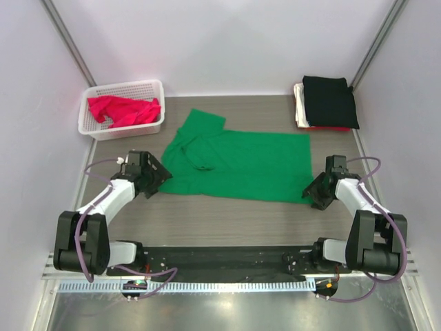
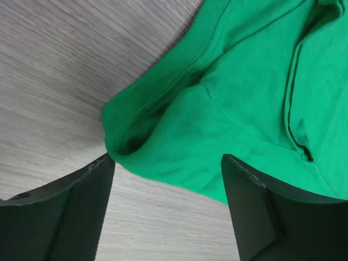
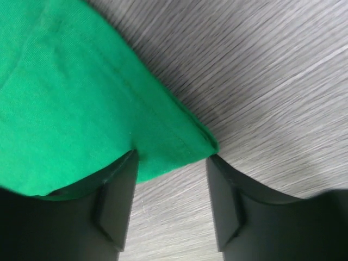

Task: Fold and stack the t-shirts
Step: Fold the tshirt

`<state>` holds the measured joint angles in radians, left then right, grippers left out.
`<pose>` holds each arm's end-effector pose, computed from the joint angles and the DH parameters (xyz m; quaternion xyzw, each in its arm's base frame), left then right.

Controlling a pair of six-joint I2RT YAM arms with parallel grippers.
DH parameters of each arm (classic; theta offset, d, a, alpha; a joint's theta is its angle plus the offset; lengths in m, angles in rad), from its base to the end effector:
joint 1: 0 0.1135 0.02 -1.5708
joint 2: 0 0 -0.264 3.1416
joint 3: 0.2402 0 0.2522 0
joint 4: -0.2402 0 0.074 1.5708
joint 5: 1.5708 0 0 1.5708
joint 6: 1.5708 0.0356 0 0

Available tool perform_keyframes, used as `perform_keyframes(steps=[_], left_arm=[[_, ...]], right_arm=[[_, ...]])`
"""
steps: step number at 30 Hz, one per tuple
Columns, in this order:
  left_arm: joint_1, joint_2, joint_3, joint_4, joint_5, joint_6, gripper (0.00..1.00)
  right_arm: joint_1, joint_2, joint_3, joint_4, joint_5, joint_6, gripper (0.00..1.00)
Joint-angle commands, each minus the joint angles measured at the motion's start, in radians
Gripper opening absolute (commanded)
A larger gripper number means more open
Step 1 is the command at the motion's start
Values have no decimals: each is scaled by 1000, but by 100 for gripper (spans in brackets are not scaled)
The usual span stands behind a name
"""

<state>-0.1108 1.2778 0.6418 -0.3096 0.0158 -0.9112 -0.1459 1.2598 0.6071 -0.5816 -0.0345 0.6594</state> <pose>0.2391 -0.0272 0.1801 -0.3685 0.8773 -0.1570 0.2646 0.2044 -0.0288 0.1603 0.3836 0.9080 0.0590 0.1576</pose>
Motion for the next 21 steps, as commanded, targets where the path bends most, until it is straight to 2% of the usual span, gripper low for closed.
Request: perform_keyframes(steps=[1, 2, 3, 4, 5, 6, 8, 9, 10, 15, 18, 21], left_arm=[[5, 20, -4, 87, 9, -28, 78], [3, 25, -10, 87, 7, -32, 75], [3, 25, -14, 87, -2, -35, 67], [3, 26, -21, 87, -8, -46, 63], [3, 26, -31, 92, -8, -51, 58], [3, 29, -37, 96, -40, -55, 41], [3, 37, -22, 104, -39, -55, 23], [3, 49, -4, 99, -36, -46, 7], [3, 52, 22, 81, -42, -23, 1], [3, -14, 287, -201, -174, 69, 0], [3, -116, 321, -310, -244, 89, 0], [3, -225, 263, -374, -237, 64, 0]], right_arm=[[-4, 43, -17, 68, 28, 9, 50], [-6, 46, -15, 69, 30, 8, 44], [-4, 49, -12, 69, 30, 8, 38], [-6, 50, -10, 68, 30, 6, 27], [-6, 52, -6, 69, 30, 5, 22], [-7, 58, -1, 69, 63, 6, 18], [-7, 70, 28, 68, 55, 6, 6], [-7, 78, 45, 68, 48, 6, 1], [-7, 90, 92, 59, 48, 3, 1], [-9, 44, 279, -73, 93, -20, 1], [-33, -29, 315, -170, 105, -24, 1], [-43, -108, 237, -190, 82, -12, 1]])
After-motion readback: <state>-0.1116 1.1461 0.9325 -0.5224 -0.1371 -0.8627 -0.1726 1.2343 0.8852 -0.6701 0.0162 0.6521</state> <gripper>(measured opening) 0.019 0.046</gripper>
